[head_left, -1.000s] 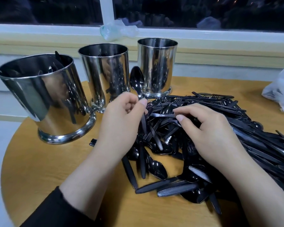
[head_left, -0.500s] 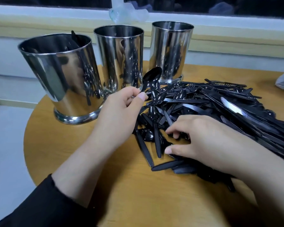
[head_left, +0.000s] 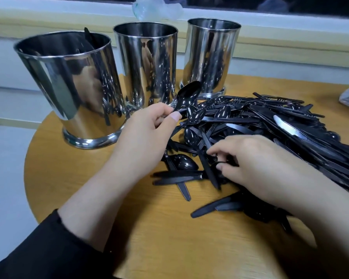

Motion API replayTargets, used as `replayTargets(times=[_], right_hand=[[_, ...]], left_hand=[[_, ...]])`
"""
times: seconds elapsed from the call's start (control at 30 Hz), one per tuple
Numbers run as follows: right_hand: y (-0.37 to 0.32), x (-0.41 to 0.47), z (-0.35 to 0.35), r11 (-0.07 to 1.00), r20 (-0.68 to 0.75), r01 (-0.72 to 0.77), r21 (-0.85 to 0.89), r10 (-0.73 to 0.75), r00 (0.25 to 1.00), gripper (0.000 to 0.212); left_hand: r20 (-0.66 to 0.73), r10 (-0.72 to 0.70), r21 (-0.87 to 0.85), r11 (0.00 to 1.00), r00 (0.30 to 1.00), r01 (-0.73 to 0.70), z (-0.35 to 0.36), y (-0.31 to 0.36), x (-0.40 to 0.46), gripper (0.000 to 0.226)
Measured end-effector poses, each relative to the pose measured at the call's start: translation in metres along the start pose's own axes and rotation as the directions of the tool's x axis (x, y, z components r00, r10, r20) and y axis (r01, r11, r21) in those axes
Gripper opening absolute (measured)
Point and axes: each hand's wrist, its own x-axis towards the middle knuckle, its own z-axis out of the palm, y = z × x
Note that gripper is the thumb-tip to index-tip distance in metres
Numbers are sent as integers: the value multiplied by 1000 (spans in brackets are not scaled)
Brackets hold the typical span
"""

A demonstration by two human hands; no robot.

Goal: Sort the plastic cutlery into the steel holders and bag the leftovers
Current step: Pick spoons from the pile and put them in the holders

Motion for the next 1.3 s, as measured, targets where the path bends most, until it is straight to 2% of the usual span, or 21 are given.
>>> replayTargets(times=[0.13, 0.4, 0.53, 0.63, 0.73, 0.83, 0.97, 1.03, 1.1, 1.13, 1.23, 1.3], right_hand=[[8, -3, -10, 990, -146, -60, 124, 78, 986, 22], [27, -12, -26, 955, -341, -86, 283, 185, 922, 22], [38, -16, -39, 938, -486, -1, 348, 181, 855, 28], [35, -19, -41, 929, -499, 72, 363, 129, 857, 26], [24, -18, -35, 925, -521, 114, 363, 100, 847, 23], [15, -12, -26, 924, -572, 152, 350, 83, 816, 24], [8, -1, -16, 927, -624, 177, 330, 73, 778, 27], [2, 3, -13, 874, -644, 238, 423, 106, 757, 30], [-2, 7, -16, 835, -634, 246, 492, 150, 759, 28], [-4, 11, -19, 852, -609, 210, 480, 151, 779, 26], [-11, 26, -26, 943, -396, 66, 327, 74, 915, 19], [-19, 39, -26, 977, -244, 37, 210, 15, 970, 20]], left_hand=[[9, -6, -22, 1000, 1000, 6, 2, 2, -1, 25], [33, -18, -62, 998, 999, 20, 5, 8, -3, 24], [60, -15, -68, 998, 998, 19, 6, 12, -3, 25], [125, -12, -122, 992, 992, 28, 9, 21, -7, 21], [247, -51, -187, 977, 968, 99, 19, 31, -17, 20], [365, -74, -351, 912, 928, 211, 25, 39, -25, 22], [377, -87, -387, 890, 922, 242, 23, 36, -27, 32], [318, -107, -384, 894, 942, 231, 17, 31, -24, 32], [212, -138, -416, 883, 968, 217, 6, 24, -16, 27], [155, -159, -451, 867, 975, 213, -1, 20, -11, 26], [48, -223, -509, 833, 974, 216, -19, 10, 1, 24], [26, -248, -507, 831, 968, 227, -23, 3, 2, 24]])
